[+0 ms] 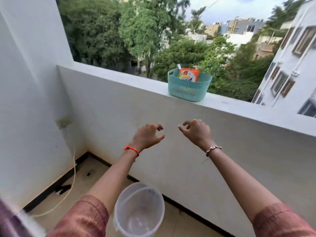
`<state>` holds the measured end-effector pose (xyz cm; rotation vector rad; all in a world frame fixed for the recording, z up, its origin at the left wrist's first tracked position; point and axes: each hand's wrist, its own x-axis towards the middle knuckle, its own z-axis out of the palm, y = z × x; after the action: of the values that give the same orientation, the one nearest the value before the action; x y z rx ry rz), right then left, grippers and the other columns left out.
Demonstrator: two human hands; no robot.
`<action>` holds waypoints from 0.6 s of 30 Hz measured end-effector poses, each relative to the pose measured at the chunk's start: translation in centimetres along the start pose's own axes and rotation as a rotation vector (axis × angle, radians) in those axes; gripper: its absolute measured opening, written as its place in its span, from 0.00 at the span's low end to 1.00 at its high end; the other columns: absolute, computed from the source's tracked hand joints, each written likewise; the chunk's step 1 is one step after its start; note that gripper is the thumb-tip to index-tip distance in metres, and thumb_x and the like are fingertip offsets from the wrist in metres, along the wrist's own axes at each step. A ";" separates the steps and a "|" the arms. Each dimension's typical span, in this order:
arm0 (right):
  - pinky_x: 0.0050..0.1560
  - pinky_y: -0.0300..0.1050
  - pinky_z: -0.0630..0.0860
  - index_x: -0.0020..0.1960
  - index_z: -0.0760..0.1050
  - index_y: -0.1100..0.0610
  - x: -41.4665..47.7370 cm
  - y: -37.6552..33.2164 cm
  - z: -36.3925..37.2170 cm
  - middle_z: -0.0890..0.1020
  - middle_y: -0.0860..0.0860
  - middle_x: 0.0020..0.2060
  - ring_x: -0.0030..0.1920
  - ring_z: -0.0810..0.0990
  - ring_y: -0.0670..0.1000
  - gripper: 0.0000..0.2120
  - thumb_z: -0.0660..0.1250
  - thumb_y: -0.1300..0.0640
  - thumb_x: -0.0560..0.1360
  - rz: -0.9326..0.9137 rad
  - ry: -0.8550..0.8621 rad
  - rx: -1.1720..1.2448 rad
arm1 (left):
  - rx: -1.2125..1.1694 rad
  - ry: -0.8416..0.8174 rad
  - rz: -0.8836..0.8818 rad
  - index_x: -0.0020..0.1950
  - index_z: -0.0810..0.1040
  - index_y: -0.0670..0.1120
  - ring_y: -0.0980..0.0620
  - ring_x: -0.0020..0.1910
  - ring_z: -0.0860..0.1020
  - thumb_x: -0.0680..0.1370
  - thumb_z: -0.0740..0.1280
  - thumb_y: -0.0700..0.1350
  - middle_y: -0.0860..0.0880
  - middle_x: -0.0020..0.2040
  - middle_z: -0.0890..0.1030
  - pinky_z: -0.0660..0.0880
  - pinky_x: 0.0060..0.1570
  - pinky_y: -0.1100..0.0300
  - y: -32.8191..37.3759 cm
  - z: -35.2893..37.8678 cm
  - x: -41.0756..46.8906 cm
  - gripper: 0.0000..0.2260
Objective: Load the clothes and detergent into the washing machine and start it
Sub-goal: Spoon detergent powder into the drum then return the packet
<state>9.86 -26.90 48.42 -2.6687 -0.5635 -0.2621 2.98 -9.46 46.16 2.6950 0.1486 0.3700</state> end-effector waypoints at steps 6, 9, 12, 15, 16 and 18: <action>0.41 0.45 0.75 0.42 0.83 0.55 8.6 -0.3 -6.9 0.85 0.56 0.39 0.42 0.82 0.59 0.14 0.66 0.45 0.73 0.002 0.202 0.194 | -0.184 0.182 0.185 0.50 0.81 0.45 0.51 0.41 0.81 0.73 0.68 0.46 0.50 0.43 0.83 0.78 0.47 0.54 4.8 -5.2 11.3 0.09; 0.35 0.50 0.78 0.34 0.80 0.59 13.0 -0.3 -9.2 0.84 0.58 0.33 0.34 0.83 0.59 0.17 0.66 0.48 0.73 0.008 0.273 0.303 | -0.280 0.238 0.273 0.49 0.82 0.43 0.52 0.36 0.78 0.74 0.68 0.43 0.49 0.41 0.82 0.77 0.42 0.59 6.7 -7.0 16.5 0.07; 0.24 0.50 0.74 0.34 0.80 0.62 17.4 0.1 -10.3 0.84 0.59 0.33 0.32 0.83 0.59 0.14 0.66 0.53 0.73 0.048 0.293 0.390 | -0.349 0.243 0.298 0.47 0.83 0.40 0.53 0.34 0.76 0.73 0.68 0.39 0.44 0.39 0.83 0.73 0.39 0.62 7.5 -7.9 21.1 0.06; 0.29 0.51 0.78 0.37 0.79 0.66 21.6 1.1 -10.1 0.83 0.61 0.35 0.34 0.83 0.60 0.13 0.67 0.56 0.72 0.126 0.246 0.422 | -0.365 0.190 0.269 0.45 0.83 0.38 0.53 0.31 0.77 0.71 0.68 0.36 0.42 0.36 0.82 0.75 0.33 0.64 7.3 -8.0 25.5 0.06; 0.32 0.54 0.79 0.39 0.78 0.69 22.9 1.5 -9.8 0.83 0.63 0.36 0.35 0.83 0.62 0.13 0.67 0.58 0.72 0.150 0.236 0.441 | -0.371 0.145 0.240 0.45 0.83 0.37 0.53 0.30 0.77 0.71 0.68 0.35 0.41 0.35 0.82 0.74 0.30 0.66 7.1 -7.9 26.8 0.06; 0.32 0.55 0.79 0.40 0.75 0.73 24.9 2.3 -9.2 0.81 0.64 0.36 0.34 0.82 0.62 0.12 0.67 0.61 0.71 0.196 0.202 0.462 | -0.392 0.031 0.148 0.44 0.82 0.35 0.52 0.30 0.77 0.71 0.67 0.35 0.40 0.35 0.81 0.74 0.27 0.65 6.5 -7.5 29.2 0.06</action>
<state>32.33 -24.01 62.37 -2.1969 -0.2565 -0.2991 29.20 -7.84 62.32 2.3184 -0.1066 0.4352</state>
